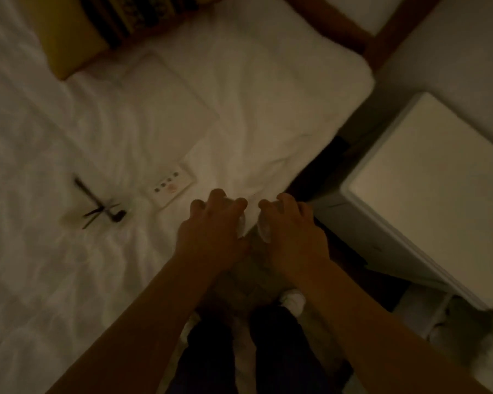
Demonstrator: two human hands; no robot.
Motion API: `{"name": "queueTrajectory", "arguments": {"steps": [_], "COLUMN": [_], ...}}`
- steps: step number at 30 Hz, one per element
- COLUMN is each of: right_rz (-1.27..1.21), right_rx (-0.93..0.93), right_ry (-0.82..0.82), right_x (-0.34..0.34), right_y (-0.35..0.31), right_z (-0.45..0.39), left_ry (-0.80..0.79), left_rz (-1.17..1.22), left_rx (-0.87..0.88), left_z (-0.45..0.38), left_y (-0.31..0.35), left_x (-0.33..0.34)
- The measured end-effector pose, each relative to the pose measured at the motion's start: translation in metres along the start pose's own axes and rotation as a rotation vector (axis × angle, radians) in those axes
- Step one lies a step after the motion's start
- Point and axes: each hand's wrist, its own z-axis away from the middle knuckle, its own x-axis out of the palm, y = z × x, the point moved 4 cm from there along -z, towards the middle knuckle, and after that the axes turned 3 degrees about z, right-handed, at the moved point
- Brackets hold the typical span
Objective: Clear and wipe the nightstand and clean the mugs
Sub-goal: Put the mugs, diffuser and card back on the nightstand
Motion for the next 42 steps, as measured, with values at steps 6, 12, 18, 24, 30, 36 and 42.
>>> {"name": "queueTrajectory", "arguments": {"steps": [6,12,18,24,30,36,42], "right_rz": [-0.074,-0.151,-0.171,-0.22,-0.242,-0.273,-0.241], "right_rx": [0.233,0.42,0.557,0.663,0.707,0.741,0.754], "right_ry": [0.071,0.169,0.239,0.271,0.326,0.288,0.315], "right_x": [-0.033,-0.058,-0.065,-0.068,-0.085,-0.085,-0.091], "right_y": [0.145,0.266,0.352,0.399,0.432,0.453,0.465], "right_z": [0.013,0.013,-0.001,-0.038,-0.091,-0.122,-0.138], "left_ry": [-0.034,-0.06,-0.086,-0.067,-0.095,-0.097,-0.097], "left_rz": [-0.074,-0.098,-0.162,-0.181,-0.243,-0.248,-0.218], "left_rx": [0.17,0.33,0.473,0.552,0.548,0.556,0.576], "left_z": [-0.073,-0.132,-0.201,-0.264,-0.322,-0.353,-0.375], "left_y": [0.13,0.244,0.324,0.365,0.389,0.398,0.411], "left_x": [0.032,0.061,0.093,0.104,0.112,0.115,0.116]}}
